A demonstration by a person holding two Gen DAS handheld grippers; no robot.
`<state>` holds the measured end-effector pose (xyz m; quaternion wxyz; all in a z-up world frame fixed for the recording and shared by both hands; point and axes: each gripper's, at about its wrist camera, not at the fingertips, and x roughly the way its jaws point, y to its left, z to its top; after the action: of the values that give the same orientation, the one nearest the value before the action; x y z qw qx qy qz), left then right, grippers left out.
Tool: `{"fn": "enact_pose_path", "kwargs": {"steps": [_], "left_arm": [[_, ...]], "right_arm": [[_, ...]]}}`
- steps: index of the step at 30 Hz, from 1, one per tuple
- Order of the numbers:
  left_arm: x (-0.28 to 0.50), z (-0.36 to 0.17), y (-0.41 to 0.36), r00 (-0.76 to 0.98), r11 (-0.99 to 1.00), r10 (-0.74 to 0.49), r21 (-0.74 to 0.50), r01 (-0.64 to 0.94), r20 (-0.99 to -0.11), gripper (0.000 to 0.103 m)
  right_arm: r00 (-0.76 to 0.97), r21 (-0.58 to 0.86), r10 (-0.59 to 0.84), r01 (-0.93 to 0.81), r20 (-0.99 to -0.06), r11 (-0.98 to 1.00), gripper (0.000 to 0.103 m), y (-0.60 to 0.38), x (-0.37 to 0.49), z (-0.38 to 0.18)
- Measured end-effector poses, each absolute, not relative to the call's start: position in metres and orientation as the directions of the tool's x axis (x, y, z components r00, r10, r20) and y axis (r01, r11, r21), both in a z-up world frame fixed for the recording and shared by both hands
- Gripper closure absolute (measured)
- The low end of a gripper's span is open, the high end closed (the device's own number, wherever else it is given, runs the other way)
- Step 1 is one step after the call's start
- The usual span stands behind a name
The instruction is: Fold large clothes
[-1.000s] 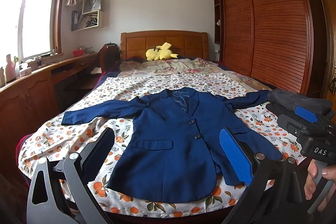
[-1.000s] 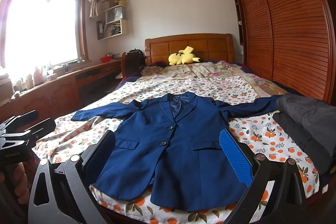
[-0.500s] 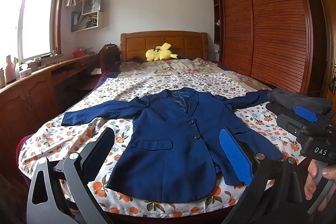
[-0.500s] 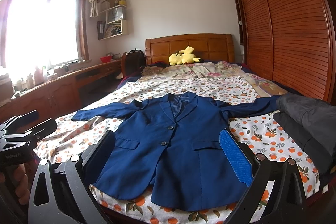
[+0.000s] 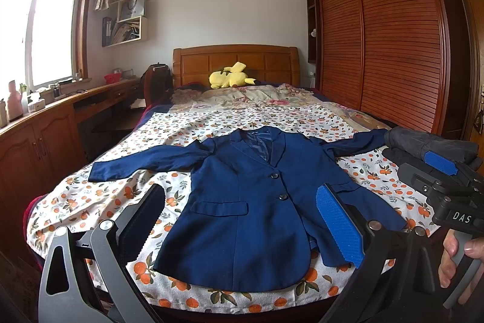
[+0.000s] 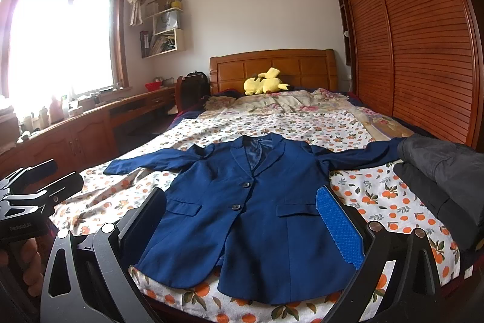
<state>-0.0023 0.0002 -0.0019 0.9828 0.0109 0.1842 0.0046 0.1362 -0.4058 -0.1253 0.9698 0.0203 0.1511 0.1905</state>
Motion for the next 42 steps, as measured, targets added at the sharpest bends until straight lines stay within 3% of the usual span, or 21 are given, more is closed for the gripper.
{"fn": "enact_pose_path", "kwargs": {"steps": [29,42], "left_arm": [[-0.012,0.006,-0.008,0.942,0.999,0.009,0.032,0.002,-0.337,0.002],[0.0,-0.006,0.001,0.928,0.999,0.023,0.029,-0.014,-0.372,0.002]], "right_arm": [[0.883,0.096,0.376,-0.364,-0.282,0.926,0.007,-0.402,0.133,-0.12],[0.87,0.104,0.39,-0.376,-0.301,0.921,0.007,-0.396,0.14,-0.126]]}}
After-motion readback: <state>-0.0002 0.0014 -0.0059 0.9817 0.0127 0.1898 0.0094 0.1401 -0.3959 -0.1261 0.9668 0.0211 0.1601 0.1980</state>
